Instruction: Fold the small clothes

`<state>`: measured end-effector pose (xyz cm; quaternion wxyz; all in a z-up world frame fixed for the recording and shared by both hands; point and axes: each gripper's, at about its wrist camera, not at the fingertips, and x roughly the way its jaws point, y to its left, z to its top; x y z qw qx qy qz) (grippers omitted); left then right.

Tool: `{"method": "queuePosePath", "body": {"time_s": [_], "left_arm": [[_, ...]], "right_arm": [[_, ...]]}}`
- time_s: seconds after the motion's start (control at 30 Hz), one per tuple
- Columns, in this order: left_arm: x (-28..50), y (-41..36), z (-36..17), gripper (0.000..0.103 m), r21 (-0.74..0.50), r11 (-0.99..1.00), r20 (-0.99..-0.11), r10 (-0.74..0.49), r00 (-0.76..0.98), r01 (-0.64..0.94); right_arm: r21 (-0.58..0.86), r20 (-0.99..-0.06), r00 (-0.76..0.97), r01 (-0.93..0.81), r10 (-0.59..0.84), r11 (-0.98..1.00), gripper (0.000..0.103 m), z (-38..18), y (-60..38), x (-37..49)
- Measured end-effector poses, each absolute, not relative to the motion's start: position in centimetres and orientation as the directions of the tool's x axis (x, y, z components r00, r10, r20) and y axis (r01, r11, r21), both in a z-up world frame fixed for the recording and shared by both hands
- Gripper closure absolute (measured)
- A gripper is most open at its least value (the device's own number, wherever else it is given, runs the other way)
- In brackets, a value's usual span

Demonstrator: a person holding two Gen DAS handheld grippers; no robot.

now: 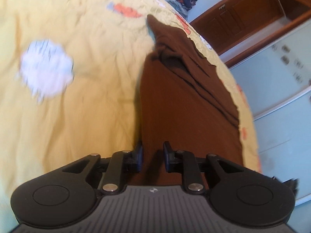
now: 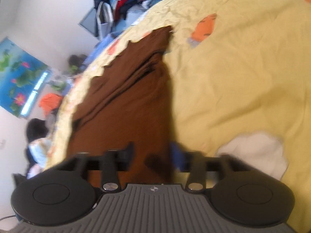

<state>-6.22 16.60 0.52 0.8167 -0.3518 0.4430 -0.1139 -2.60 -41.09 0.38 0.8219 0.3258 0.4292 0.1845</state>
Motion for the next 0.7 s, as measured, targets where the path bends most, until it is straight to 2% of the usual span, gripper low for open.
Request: {"method": "queuePosePath", "body": {"time_s": [0.03, 0.13, 0.17, 0.2, 0.23, 0.27, 0.4, 0.5, 0.53, 0.57, 0.6, 0.63, 0.67, 0.7], "left_arm": [[-6.5, 16.6, 0.3, 0.082, -0.690, 0.713, -0.631, -0.509, 0.585, -0.124], [-6.2, 16.2, 0.2, 0.083, -0.699, 0.705, -0.620, -0.510, 0.596, -0.123], [-5.9, 16.1, 0.3, 0.087, -0.692, 0.711, -0.625, -0.504, 0.596, -0.125], [-5.7, 15.8, 0.4, 0.098, -0.664, 0.736, -0.650, -0.478, 0.591, -0.134], [-5.5, 15.7, 0.7, 0.097, -0.640, 0.756, -0.666, -0.459, 0.588, -0.136], [-5.4, 15.7, 1.0, 0.098, -0.622, 0.771, -0.677, -0.441, 0.589, -0.139], [-6.2, 16.8, 2.1, 0.100, -0.553, 0.824, -0.698, -0.376, 0.609, -0.124], [-7.2, 17.6, 1.2, 0.099, -0.598, 0.791, -0.685, -0.419, 0.595, -0.131], [-7.6, 17.7, 1.1, 0.098, -0.625, 0.768, -0.678, -0.449, 0.582, -0.136], [-8.1, 17.7, 0.9, 0.092, -0.661, 0.738, -0.662, -0.490, 0.568, -0.134], [-8.7, 17.6, 0.7, 0.074, -0.697, 0.706, -0.637, -0.528, 0.561, -0.126], [-9.5, 17.4, 0.4, 0.062, -0.725, 0.678, -0.614, -0.559, 0.557, -0.121], [-10.2, 17.1, 0.1, 0.045, -0.759, 0.644, -0.576, -0.591, 0.565, -0.100], [-11.0, 16.7, 0.0, 0.039, -0.777, 0.624, -0.551, -0.610, 0.570, -0.084]], "right_arm": [[0.717, -0.571, 0.550, -0.028, 0.610, 0.696, 0.037, 0.2, -40.9, -3.0], [0.772, -0.528, 0.521, -0.035, 0.671, 0.634, 0.037, -0.4, -40.4, -3.5], [0.782, -0.518, 0.520, -0.035, 0.679, 0.622, 0.039, -0.5, -40.2, -3.5], [0.780, -0.527, 0.512, -0.026, 0.678, 0.626, 0.058, -0.6, -40.0, -3.4], [0.761, -0.557, 0.501, -0.011, 0.662, 0.648, 0.090, -0.8, -39.9, -3.2], [0.735, -0.592, 0.487, 0.000, 0.642, 0.678, 0.092, -0.9, -39.8, -3.1], [0.709, -0.594, 0.557, 0.021, 0.581, 0.705, 0.093, -0.6, -42.3, -4.5], [0.758, -0.557, 0.561, 0.040, 0.613, 0.652, 0.093, -1.6, -43.4, -5.4], [0.763, -0.556, 0.557, 0.046, 0.617, 0.645, 0.086, -1.6, -43.3, -5.7], [0.773, -0.548, 0.551, 0.047, 0.629, 0.633, 0.080, -1.4, -43.0, -6.1], [0.788, -0.532, 0.546, 0.039, 0.648, 0.614, 0.060, -1.2, -42.9, -6.5], [0.809, -0.503, 0.542, 0.020, 0.673, 0.588, 0.037, -1.0, -42.7, -7.1], [0.825, -0.478, 0.538, 0.003, 0.695, 0.565, 0.029, -0.8, -42.5, -7.7], [0.830, -0.470, 0.525, -0.010, 0.709, 0.558, 0.025, -0.7, -42.0, -8.3]]}}
